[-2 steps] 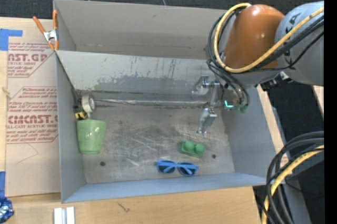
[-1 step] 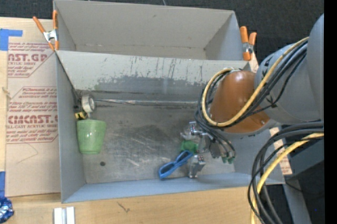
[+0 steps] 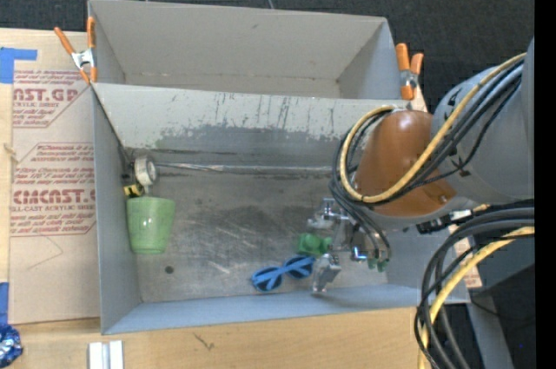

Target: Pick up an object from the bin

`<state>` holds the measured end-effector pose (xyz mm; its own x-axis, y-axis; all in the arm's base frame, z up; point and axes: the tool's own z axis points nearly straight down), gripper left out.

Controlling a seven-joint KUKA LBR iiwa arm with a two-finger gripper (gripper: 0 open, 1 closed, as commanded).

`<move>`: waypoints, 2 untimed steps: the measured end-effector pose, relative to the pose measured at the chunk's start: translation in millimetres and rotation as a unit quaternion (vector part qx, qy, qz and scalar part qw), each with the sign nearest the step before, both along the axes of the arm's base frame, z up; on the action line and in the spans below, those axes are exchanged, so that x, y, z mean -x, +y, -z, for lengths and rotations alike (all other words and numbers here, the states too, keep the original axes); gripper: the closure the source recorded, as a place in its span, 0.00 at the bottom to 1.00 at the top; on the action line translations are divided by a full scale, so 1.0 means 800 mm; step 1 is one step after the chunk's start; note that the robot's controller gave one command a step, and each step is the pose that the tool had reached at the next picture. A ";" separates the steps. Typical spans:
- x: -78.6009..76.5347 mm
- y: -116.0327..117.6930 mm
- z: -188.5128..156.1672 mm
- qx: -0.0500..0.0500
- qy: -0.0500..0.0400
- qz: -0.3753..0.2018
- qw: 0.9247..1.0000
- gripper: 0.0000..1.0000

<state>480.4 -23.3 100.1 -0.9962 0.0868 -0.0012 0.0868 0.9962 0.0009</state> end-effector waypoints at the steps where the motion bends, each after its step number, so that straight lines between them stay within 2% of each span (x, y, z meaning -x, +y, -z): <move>1: 0.001 0.057 -0.010 0.000 0.000 -0.082 0.997 0.00; 2: -0.005 0.057 0.034 -0.001 -0.004 0.014 1.000 0.00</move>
Offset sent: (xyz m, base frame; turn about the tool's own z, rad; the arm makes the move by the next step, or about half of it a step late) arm -0.0010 0.0441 0.0085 -0.1625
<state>484.5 22.4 72.7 -0.9934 0.1147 -0.0085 0.1147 0.9934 0.0029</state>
